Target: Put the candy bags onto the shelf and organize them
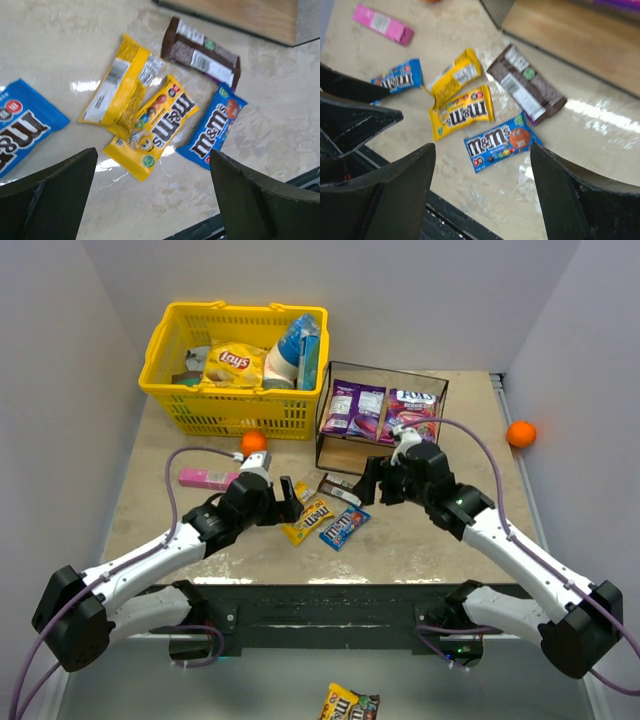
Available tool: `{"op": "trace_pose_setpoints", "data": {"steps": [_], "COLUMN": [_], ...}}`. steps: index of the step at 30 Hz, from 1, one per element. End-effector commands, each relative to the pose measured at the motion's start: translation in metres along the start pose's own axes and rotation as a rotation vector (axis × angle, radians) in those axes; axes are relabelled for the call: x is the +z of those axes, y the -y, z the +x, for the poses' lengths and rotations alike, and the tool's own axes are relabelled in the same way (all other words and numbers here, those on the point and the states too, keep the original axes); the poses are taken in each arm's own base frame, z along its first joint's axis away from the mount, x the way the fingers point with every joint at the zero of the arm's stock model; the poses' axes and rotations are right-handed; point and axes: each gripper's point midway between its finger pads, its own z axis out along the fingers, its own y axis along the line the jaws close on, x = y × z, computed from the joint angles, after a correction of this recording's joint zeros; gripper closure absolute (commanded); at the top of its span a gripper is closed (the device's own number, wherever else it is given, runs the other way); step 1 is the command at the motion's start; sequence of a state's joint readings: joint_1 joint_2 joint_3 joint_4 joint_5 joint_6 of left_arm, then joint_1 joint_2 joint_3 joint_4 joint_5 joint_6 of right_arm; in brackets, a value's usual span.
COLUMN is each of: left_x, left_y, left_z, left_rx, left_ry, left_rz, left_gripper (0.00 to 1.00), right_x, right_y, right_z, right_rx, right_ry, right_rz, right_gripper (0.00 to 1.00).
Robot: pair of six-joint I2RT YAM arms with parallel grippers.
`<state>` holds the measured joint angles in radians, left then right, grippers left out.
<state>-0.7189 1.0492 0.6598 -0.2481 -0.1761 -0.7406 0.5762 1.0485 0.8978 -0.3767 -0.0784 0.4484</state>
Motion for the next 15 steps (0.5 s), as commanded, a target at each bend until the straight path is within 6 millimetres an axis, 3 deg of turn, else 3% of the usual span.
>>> {"op": "trace_pose_setpoints", "data": {"steps": [1, 2, 5, 7, 8, 10, 11, 12, 13, 15], "left_x": [0.012, 0.018, 0.029, 0.035, 0.037, 0.04, 0.042, 0.042, 0.043, 0.044], "left_y": [0.012, 0.011, 0.012, 0.011, 0.011, 0.012, 0.016, 0.017, 0.017, 0.017], "left_z": [0.007, 0.013, 0.024, 0.027, 0.028, 0.03, 0.024, 0.023, 0.023, 0.018], "left_rx": [-0.074, -0.066, -0.024, -0.006, -0.002, 0.006, 0.001, 0.003, 0.007, 0.011], "left_ry": [-0.005, -0.03, -0.071, -0.08, -0.083, -0.088, -0.064, -0.06, -0.06, -0.043], "left_rz": [0.08, 0.076, 0.089, 0.087, 0.091, 0.093, 0.111, 0.112, 0.11, 0.102], "left_gripper": [0.02, 0.02, 0.04, 0.05, 0.05, 0.06, 0.07, 0.07, 0.07, 0.07], "right_x": [0.016, 0.022, 0.031, 0.031, 0.032, 0.03, 0.031, 0.031, 0.033, 0.033], "right_y": [-0.008, 0.0, 0.012, 0.011, 0.014, 0.008, 0.011, 0.003, 0.006, -0.004], "right_z": [0.029, 0.048, 0.078, 0.08, 0.095, 0.092, 0.106, 0.103, 0.115, 0.113], "right_rx": [0.082, 0.128, 0.227, 0.283, 0.343, 0.403, 0.463, 0.494, 0.56, 0.611], "right_ry": [-0.022, -0.06, -0.092, -0.059, -0.081, -0.037, -0.059, -0.046, -0.066, -0.042], "right_rz": [-0.032, -0.004, 0.042, 0.02, 0.02, -0.027, -0.026, -0.075, -0.069, -0.125], "right_gripper": [0.23, 0.24, 0.27, 0.28, 0.28, 0.3, 0.3, 0.31, 0.32, 0.33]}}
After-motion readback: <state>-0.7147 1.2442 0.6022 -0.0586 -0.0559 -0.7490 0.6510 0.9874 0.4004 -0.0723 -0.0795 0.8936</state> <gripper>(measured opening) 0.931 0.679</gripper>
